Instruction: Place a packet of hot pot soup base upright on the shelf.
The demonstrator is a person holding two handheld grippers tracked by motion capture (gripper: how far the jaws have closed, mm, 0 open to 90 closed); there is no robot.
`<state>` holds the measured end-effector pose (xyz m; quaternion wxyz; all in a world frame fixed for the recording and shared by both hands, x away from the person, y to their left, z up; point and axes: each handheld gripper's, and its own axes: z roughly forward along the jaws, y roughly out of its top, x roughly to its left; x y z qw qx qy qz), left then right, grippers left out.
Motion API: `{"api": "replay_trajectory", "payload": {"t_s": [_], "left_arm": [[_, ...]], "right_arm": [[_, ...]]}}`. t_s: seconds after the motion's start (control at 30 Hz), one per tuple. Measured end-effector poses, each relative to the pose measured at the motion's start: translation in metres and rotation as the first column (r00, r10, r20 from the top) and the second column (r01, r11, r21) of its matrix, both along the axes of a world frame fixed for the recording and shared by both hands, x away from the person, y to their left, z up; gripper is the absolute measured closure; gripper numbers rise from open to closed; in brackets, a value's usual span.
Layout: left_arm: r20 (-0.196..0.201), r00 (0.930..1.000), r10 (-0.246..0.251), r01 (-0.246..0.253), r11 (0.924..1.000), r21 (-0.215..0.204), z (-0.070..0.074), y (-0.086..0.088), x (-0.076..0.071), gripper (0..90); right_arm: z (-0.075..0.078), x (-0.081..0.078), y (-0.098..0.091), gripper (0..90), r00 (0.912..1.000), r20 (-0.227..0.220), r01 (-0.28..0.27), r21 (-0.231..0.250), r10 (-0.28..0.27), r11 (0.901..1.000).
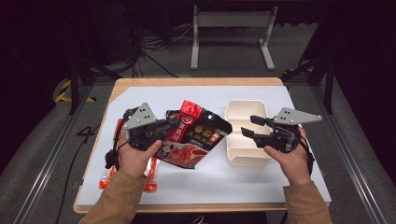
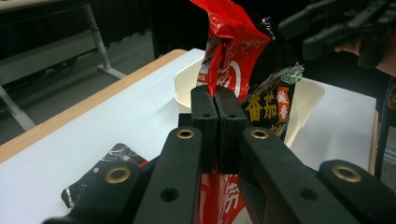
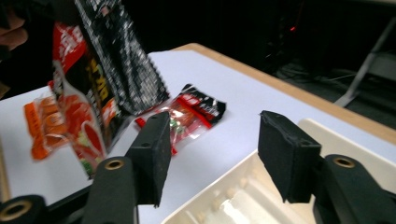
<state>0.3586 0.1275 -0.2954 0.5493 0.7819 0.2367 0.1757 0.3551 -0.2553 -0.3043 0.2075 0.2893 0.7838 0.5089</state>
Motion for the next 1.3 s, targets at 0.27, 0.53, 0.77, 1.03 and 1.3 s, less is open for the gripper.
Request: {"api": "replay_trajectory", "payload": {"t_s": [0.27,0.53,0.77,1.03,1.3], "left_arm": [[0.019,0.9995,0.026,-0.025,0.9987,-0.044,0.0,0.002,-0.001,88.6],[0.037,0.9989,0.03,-0.028,0.998,-0.057,0.001,0.003,-0.004,88.5],[0.038,0.999,0.022,-0.02,0.998,-0.06,0.001,0.001,-0.005,88.5],[0.041,0.999,0.016,-0.013,0.998,-0.061,0.0,0.0,-0.006,88.4],[0.038,0.9993,0.003,0.0,0.9981,-0.062,0.0,0.001,-0.006,88.3]], "right_arm": [[0.004,-0.004,0.014,41.5,0.9976,-0.02,-0.067,0.008,0.067,0.9977],[0.006,-0.002,0.035,37.9,0.988,-0.054,-0.141,0.065,0.145,0.9879],[-0.002,0.009,0.056,34.1,0.9781,-0.093,-0.18,0.069,0.186,0.9812],[-0.005,0.022,0.071,42.3,0.9682,-0.116,-0.209,0.108,0.221,0.9719],[-0.007,0.03,0.082,65.4,0.9485,-0.178,-0.251,0.083,0.262,0.9644]]}}
